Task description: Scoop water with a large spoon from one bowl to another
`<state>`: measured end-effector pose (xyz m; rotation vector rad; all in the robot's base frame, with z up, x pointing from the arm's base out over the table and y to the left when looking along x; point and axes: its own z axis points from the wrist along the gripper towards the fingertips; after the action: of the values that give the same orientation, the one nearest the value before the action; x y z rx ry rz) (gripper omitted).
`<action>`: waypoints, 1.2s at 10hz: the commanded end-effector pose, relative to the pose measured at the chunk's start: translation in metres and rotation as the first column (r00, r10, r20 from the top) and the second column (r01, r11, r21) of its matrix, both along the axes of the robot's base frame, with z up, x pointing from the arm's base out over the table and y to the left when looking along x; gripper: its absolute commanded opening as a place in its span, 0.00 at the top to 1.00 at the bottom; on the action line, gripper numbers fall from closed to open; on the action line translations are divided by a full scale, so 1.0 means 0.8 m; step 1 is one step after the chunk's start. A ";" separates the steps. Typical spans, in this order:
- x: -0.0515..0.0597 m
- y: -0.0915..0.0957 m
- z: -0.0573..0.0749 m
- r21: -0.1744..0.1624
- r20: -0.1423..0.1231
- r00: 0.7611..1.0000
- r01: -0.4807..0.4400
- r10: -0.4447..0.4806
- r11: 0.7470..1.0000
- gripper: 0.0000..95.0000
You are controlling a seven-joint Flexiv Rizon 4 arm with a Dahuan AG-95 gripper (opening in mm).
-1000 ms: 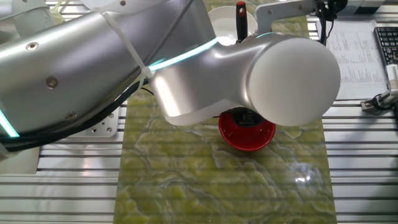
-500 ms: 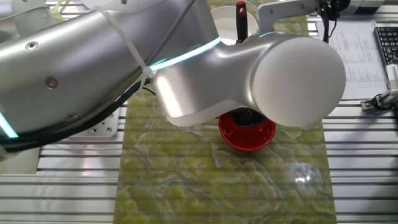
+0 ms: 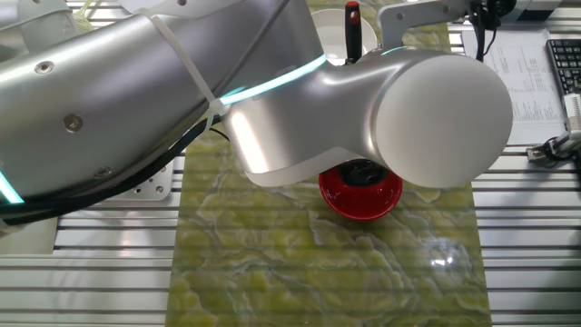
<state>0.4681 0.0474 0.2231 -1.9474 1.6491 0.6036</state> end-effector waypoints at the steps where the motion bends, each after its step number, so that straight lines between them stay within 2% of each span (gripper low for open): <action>1: 0.000 -0.001 0.000 0.001 -0.003 1.000 -0.002 0.002 1.000 1.00; 7: 0.001 -0.010 0.007 0.002 -0.014 1.000 -0.018 0.018 1.000 1.00; 10: 0.011 -0.013 0.015 -0.017 -0.017 0.999 -0.029 0.028 0.999 1.00; 12: 0.014 -0.013 0.013 -0.014 -0.017 0.999 -0.030 0.030 0.999 1.00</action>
<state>0.4808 0.0376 0.2338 -1.9873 1.6390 0.6266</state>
